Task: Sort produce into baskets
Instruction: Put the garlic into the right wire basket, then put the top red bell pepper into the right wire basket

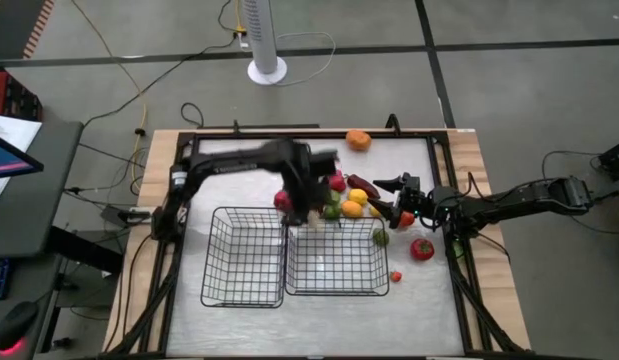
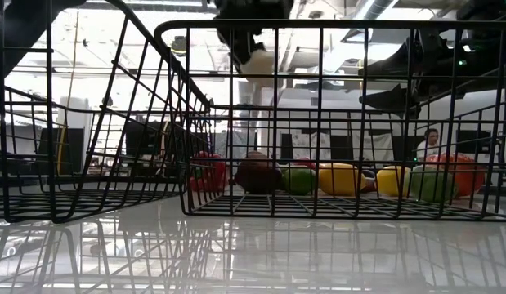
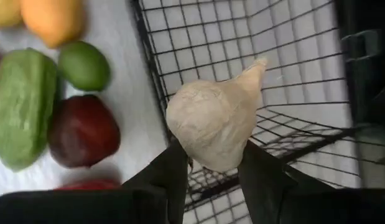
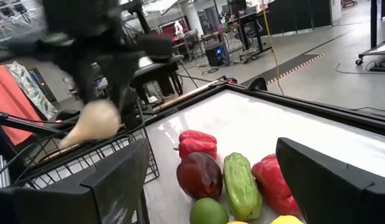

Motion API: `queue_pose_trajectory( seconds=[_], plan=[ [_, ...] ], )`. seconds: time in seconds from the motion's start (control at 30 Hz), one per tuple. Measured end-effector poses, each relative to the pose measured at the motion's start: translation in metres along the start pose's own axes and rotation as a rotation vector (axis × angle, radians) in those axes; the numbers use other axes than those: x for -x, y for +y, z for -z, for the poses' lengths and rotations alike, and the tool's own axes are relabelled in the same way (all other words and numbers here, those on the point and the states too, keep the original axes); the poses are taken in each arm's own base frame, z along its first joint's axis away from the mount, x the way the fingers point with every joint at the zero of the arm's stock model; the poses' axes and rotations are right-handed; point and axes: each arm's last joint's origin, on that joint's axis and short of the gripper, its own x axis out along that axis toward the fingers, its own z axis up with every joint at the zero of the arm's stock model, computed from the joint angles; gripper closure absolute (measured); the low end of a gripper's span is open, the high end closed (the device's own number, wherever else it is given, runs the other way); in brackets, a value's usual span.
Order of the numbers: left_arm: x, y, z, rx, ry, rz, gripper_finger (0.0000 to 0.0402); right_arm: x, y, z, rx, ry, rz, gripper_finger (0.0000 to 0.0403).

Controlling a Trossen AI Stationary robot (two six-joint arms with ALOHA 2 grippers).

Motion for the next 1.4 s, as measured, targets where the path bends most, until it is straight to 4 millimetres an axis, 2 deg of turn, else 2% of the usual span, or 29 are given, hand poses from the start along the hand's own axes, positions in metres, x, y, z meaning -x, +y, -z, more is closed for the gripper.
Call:
queue_pose_trajectory(
  seconds=[0.13,0.23,0.37,0.5,0.67,0.83,0.93,1.07,1.23,1.4],
  plan=[
    [-0.011,-0.023,-0.009,-0.028,0.053,-0.217,0.0252,0.0,0.0,0.0,-0.001,0.0,0.001,0.0023],
    [-0.014,-0.031,-0.015,-0.027,0.031,-0.275,0.0205,0.0,0.0,0.0,-0.001,0.0,0.0,0.0023],
    [-0.015,-0.033,-0.016,-0.019,0.013,-0.267,0.0141,0.0,0.0,0.0,-0.001,0.0,0.001,0.0023],
    [-0.012,-0.024,-0.014,-0.001,0.014,-0.266,0.0102,0.0,0.0,0.0,0.0,0.004,0.002,0.0023],
    [-0.001,0.005,-0.007,0.02,-0.009,-0.243,0.0094,0.0,0.0,0.001,0.001,0.006,0.002,0.0023],
    [0.008,0.053,-0.002,0.07,-0.17,-0.213,0.0097,0.0,0.0,0.001,0.001,0.007,0.002,0.0023],
    [0.003,0.082,0.003,0.091,-0.249,-0.25,0.0097,0.0,0.0,0.001,0.001,0.007,0.002,0.0023],
    [-0.016,0.111,0.013,0.115,-0.334,-0.28,0.0097,0.0,0.0,0.001,0.003,0.008,0.002,0.0023],
    [-0.041,0.129,0.02,0.109,-0.426,-0.326,0.0097,0.0,0.0,0.001,0.018,0.007,0.003,0.0023],
    [-0.052,0.134,0.017,0.134,-0.53,-0.4,0.0097,0.0,-0.001,0.001,0.018,0.006,0.004,0.0023]
  ],
)
